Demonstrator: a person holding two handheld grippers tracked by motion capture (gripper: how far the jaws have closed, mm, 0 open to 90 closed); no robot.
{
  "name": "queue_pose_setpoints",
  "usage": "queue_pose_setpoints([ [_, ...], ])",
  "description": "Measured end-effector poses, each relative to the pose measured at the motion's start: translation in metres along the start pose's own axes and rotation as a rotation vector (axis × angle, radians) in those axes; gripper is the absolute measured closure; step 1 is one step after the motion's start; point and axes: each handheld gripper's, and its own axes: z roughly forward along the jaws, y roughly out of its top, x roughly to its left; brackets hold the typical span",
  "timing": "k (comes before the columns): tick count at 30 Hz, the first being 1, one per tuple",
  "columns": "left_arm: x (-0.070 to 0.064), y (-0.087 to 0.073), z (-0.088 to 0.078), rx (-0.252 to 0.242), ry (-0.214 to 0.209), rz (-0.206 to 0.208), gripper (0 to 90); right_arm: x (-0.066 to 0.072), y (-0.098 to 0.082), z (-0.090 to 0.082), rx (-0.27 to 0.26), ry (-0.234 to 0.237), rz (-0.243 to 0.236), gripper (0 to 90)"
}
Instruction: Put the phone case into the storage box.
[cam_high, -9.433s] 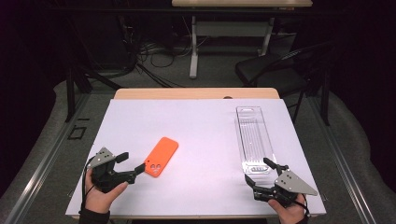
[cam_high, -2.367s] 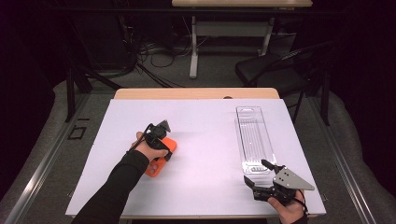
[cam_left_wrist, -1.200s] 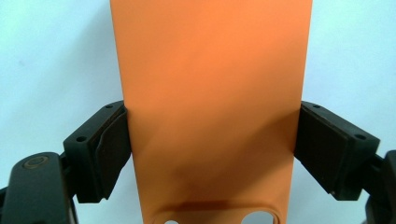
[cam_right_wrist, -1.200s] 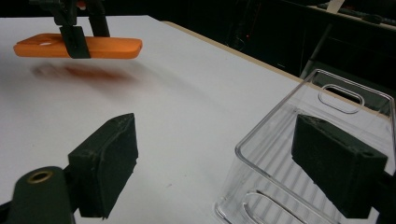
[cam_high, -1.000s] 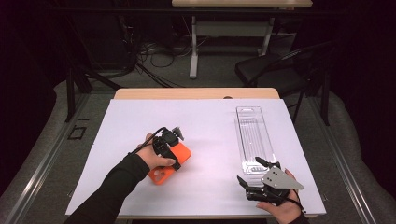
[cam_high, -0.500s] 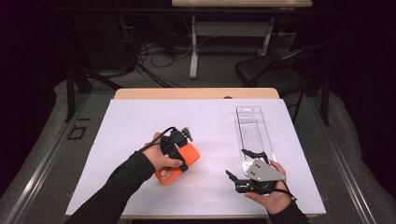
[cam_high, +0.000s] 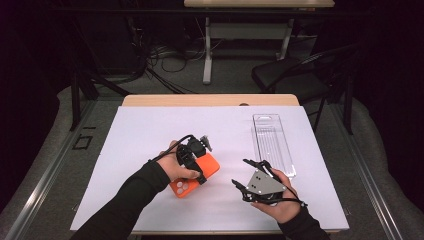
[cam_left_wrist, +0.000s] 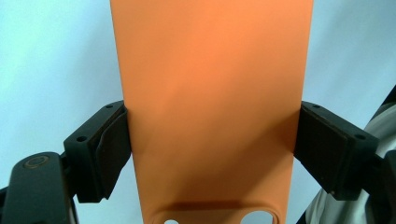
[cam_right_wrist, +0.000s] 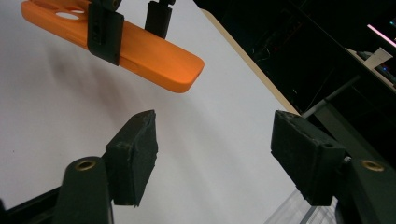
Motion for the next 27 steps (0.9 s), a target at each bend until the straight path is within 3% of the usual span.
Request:
queue_pose_setpoints([
  [6, -0.001, 0.002, 0.002, 0.01, -0.011, 0.012, 15.9, 0.003, 0.003, 0.003, 0.022, -0.003, -0.096, 35.6],
  [9, -0.001, 0.003, 0.002, 0.017, -0.02, 0.015, 15.9, 0.005, 0.003, 0.006, 0.035, -0.011, -0.166, 37.2],
  [18, -0.001, 0.008, 0.003, 0.03, -0.03, 0.016, 15.9, 0.011, 0.003, 0.012, 0.075, 0.016, -0.259, 43.0],
  [24, 0.0, 0.009, 0.004, 0.04, -0.038, 0.017, 15.9, 0.016, 0.005, 0.015, 0.107, 0.018, -0.359, 46.6],
  [27, 0.0, 0.01, 0.004, 0.04, -0.044, 0.019, 15.9, 0.016, 0.006, 0.017, 0.107, 0.023, -0.372, 46.6],
])
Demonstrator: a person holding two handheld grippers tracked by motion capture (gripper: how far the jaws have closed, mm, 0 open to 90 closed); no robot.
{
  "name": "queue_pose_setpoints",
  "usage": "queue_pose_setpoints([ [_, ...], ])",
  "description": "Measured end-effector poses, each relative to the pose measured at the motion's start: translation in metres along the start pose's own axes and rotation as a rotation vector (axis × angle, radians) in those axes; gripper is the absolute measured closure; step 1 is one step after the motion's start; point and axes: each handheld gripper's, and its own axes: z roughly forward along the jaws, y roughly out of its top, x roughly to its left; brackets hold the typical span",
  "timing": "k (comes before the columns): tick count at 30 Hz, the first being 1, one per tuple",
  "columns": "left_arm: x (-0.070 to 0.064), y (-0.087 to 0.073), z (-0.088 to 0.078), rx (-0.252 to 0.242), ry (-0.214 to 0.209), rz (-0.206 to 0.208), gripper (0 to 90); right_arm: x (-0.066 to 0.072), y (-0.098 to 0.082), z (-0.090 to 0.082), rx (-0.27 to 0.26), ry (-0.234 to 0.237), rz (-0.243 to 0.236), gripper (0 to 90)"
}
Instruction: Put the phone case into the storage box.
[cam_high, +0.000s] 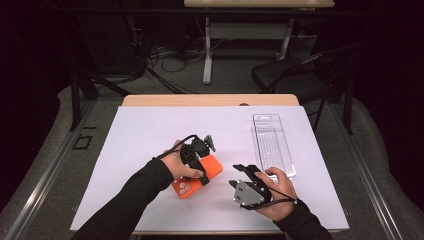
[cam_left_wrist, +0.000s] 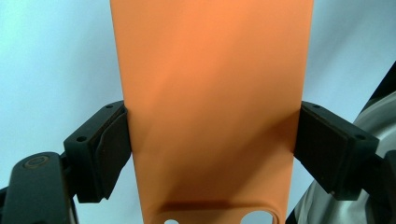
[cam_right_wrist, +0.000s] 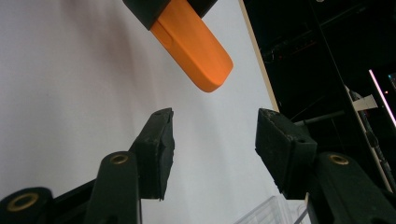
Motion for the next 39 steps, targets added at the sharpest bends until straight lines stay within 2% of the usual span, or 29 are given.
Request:
queue_pose_setpoints([
  [2, -0.001, 0.001, 0.0, 0.0, -0.001, -0.001, 15.9, 0.0, 0.001, 0.001, 0.007, 0.001, -0.015, 46.6],
  [3, -0.001, 0.001, 0.0, -0.002, -0.002, -0.001, 15.9, 0.002, 0.001, 0.002, 0.031, -0.011, -0.013, 46.6],
  [7, -0.002, 0.002, 0.0, 0.004, -0.004, 0.005, 15.9, 0.003, 0.002, 0.003, 0.044, -0.029, -0.035, 46.5],
  [11, -0.004, 0.003, 0.001, 0.011, -0.014, 0.012, 15.9, 0.006, 0.003, 0.004, 0.049, -0.026, -0.046, 49.6],
  [12, -0.004, 0.004, 0.001, 0.01, -0.014, 0.017, 15.9, 0.005, 0.003, 0.004, 0.044, -0.025, -0.073, 50.1],
  [14, -0.005, 0.005, 0.002, 0.013, -0.014, 0.018, 15.9, 0.006, 0.004, 0.004, 0.043, -0.028, -0.089, 51.4],
  [15, -0.006, 0.005, 0.002, 0.013, -0.016, 0.019, 15.9, 0.007, 0.005, 0.005, 0.038, -0.031, -0.12, 52.4],
  [17, -0.007, 0.006, 0.003, 0.015, -0.016, 0.022, 15.9, 0.008, 0.005, 0.006, 0.026, -0.032, -0.125, 52.8],
  [21, -0.01, 0.01, 0.004, 0.024, -0.022, 0.032, 15.9, 0.011, 0.007, 0.007, 0.039, -0.041, -0.178, 55.0],
  [24, -0.011, 0.012, 0.005, 0.029, -0.026, 0.04, 15.9, 0.014, 0.008, 0.009, 0.045, -0.039, -0.197, 56.1],
  [25, -0.012, 0.013, 0.006, 0.028, -0.029, 0.038, 15.9, 0.014, 0.008, 0.009, 0.041, -0.041, -0.222, 56.4],
  [31, -0.015, 0.017, 0.007, 0.031, -0.04, 0.05, 15.9, 0.019, 0.007, 0.013, 0.044, -0.051, -0.279, 58.1],
  [32, -0.016, 0.017, 0.007, 0.034, -0.043, 0.055, 15.9, 0.019, 0.007, 0.013, 0.06, -0.055, -0.305, 58.2],
  [35, -0.017, 0.019, 0.008, 0.038, -0.045, 0.062, 15.9, 0.021, 0.007, 0.015, 0.055, -0.057, -0.332, 58.5],
  [39, -0.019, 0.02, 0.01, 0.044, -0.049, 0.066, 15.9, 0.023, 0.008, 0.017, 0.056, -0.053, -0.392, 59.2],
])
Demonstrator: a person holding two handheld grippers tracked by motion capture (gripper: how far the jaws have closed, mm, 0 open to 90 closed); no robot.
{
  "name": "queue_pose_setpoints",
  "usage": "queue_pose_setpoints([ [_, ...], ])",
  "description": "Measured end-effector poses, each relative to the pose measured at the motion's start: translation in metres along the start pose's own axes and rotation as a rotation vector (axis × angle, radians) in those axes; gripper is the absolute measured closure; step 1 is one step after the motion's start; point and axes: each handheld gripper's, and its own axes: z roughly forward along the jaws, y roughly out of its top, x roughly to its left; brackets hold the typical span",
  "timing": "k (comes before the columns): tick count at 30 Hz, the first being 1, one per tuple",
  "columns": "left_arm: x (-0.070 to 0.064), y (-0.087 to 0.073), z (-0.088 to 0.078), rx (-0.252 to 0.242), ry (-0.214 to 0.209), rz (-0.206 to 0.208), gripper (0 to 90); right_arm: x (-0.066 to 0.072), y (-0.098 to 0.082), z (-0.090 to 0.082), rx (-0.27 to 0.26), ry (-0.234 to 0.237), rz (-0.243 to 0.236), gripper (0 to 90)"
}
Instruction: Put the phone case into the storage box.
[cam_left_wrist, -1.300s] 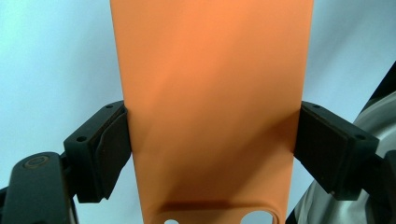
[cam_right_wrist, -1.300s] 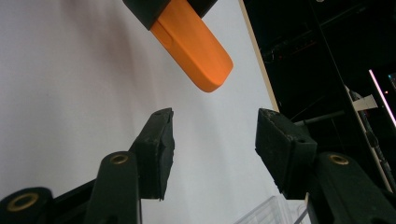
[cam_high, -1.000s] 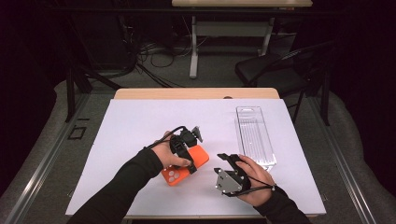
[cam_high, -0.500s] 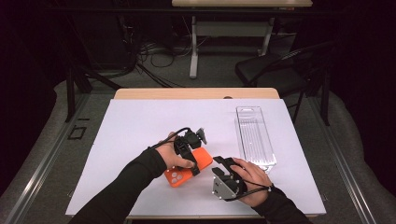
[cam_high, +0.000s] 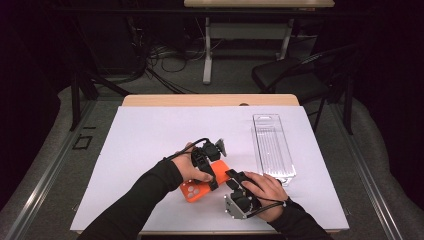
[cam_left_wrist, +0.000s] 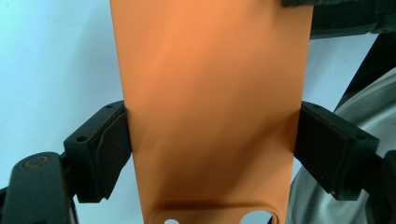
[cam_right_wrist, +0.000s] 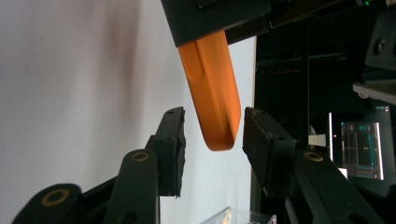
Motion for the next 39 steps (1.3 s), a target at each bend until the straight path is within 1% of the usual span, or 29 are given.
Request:
queue_pose_setpoints([
  [1, -0.0001, 0.0002, 0.0001, 0.004, -0.004, 0.0, 15.9, 0.0016, 0.0005, 0.0001, 0.008, -0.002, 0.0, 59.3],
  [3, -0.0005, 0.0004, 0.0007, 0.001, -0.002, 0.002, 15.9, 0.0025, 0.0012, 0.0009, 0.013, -0.006, -0.025, 59.7],
  [8, -0.001, 0.0011, 0.0016, 0.005, -0.011, 0.003, 15.9, 0.0048, 0.0019, 0.0025, 0.021, -0.017, -0.056, 61.0],
  [12, -0.0019, 0.0021, 0.0033, 0.007, -0.016, 0.002, 15.9, 0.006, 0.0027, 0.0034, 0.02, -0.019, -0.076, 62.0],
  [15, -0.0026, 0.0031, 0.0038, 0.016, -0.02, 0.01, 15.9, 0.007, 0.0032, 0.004, 0.021, -0.022, -0.092, 62.9],
  [17, -0.0031, 0.0036, 0.0042, 0.017, -0.023, 0.009, 15.9, 0.0075, 0.0037, 0.0045, 0.018, -0.025, -0.109, 63.8],
  [24, -0.0042, 0.0047, 0.0058, 0.015, -0.025, 0.012, 15.9, 0.0083, 0.0041, 0.0048, 0.022, -0.026, -0.128, 65.4],
  [29, -0.0048, 0.0052, 0.0062, 0.01, -0.028, 0.011, 15.9, 0.009, 0.0041, 0.0054, 0.024, -0.027, -0.133, 66.5],
  [32, -0.0053, 0.0056, 0.0061, 0.015, -0.03, 0.014, 15.9, 0.0094, 0.0042, 0.0058, 0.023, -0.028, -0.148, 67.7],
  [39, -0.0059, 0.0058, 0.0064, 0.014, -0.034, 0.017, 15.9, 0.0105, 0.0047, 0.0063, 0.021, -0.028, -0.151, 68.9],
])
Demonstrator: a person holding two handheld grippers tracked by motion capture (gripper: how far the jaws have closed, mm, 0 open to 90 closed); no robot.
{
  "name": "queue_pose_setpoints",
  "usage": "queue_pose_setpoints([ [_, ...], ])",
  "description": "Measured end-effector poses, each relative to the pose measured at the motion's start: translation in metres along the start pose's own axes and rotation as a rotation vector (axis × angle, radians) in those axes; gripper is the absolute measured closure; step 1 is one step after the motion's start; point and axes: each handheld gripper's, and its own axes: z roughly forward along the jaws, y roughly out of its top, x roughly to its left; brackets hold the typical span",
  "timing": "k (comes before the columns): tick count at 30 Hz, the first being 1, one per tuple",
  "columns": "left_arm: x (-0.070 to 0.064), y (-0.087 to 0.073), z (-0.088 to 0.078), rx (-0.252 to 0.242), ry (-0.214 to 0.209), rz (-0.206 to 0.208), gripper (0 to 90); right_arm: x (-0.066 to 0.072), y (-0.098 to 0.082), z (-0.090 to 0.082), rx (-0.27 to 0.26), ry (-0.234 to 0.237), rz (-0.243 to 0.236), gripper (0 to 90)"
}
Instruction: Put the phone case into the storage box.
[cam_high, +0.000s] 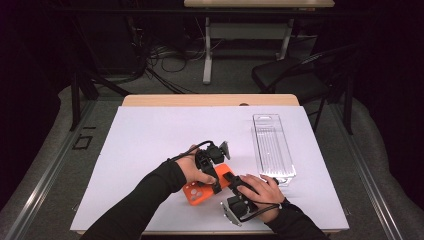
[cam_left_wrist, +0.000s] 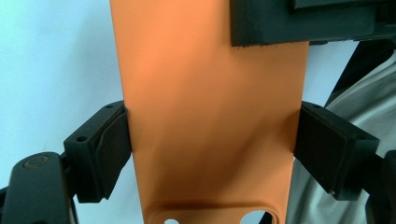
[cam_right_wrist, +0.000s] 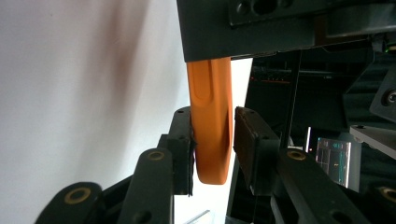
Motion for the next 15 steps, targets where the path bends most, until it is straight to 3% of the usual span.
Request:
queue_pose_setpoints([
  [15, 0.0023, -0.0007, 0.0007, -0.006, -0.021, -0.015, 15.8, 0.0018, 0.0006, 0.0001, 0.003, -0.005, -0.017, 73.0],
])
